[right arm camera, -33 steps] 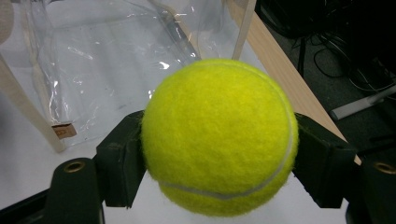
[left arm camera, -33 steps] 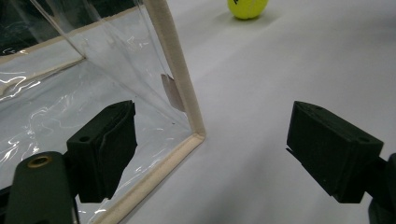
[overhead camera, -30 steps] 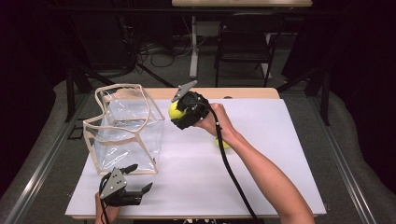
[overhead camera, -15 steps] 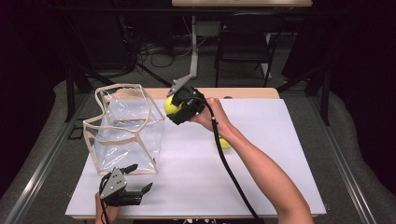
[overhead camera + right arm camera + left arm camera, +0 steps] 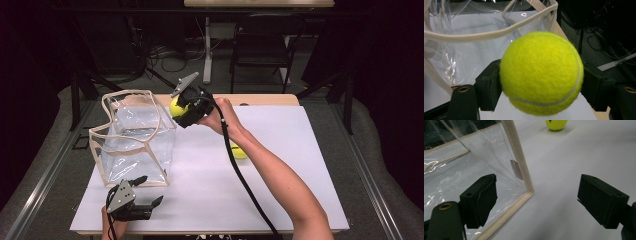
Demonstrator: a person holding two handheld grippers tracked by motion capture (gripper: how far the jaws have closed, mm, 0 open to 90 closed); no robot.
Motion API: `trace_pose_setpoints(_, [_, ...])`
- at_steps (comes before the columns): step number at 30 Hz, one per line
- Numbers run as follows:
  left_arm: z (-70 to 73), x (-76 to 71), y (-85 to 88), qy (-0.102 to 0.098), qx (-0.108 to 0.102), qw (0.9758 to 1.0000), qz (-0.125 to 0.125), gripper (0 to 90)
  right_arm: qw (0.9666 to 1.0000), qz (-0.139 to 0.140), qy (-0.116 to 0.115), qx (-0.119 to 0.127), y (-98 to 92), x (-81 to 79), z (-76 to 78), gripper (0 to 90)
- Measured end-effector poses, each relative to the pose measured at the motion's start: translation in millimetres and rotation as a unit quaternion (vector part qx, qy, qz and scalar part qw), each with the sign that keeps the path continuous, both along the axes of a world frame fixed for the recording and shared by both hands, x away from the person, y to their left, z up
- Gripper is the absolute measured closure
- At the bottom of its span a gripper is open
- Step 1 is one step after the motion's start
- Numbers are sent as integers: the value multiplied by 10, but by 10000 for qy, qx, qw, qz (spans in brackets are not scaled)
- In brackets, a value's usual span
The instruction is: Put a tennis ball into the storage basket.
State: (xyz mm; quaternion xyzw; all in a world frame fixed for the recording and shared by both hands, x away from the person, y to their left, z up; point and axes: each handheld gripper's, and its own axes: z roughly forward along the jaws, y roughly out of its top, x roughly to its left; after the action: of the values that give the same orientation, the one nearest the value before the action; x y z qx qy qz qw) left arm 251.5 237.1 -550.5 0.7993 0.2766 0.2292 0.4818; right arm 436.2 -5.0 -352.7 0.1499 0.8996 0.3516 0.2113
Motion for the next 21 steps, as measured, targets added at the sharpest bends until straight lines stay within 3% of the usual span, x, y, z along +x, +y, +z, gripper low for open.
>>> trace_pose_setpoints(21, [3,-2,7,-3,-6,10000,6,159,9999,56,-99,57,161,28,177,262])
